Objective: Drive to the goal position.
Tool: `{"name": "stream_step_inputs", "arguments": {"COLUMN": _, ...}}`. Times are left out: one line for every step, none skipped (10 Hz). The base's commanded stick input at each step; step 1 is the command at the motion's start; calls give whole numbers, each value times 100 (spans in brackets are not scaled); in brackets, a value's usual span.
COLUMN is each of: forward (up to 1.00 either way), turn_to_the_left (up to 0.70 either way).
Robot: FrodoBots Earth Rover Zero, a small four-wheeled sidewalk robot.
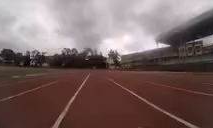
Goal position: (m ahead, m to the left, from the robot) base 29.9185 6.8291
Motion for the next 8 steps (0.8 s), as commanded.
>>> {"name": "stream_step_inputs", "arguments": {"forward": 70, "turn_to_the_left": 0}}
{"name": "stream_step_inputs", "arguments": {"forward": 70, "turn_to_the_left": 0}}
{"name": "stream_step_inputs", "arguments": {"forward": 70, "turn_to_the_left": 0}}
{"name": "stream_step_inputs", "arguments": {"forward": 70, "turn_to_the_left": 0}}
{"name": "stream_step_inputs", "arguments": {"forward": 70, "turn_to_the_left": 0}}
{"name": "stream_step_inputs", "arguments": {"forward": 70, "turn_to_the_left": 0}}
{"name": "stream_step_inputs", "arguments": {"forward": 70, "turn_to_the_left": 0}}
{"name": "stream_step_inputs", "arguments": {"forward": 70, "turn_to_the_left": 0}}
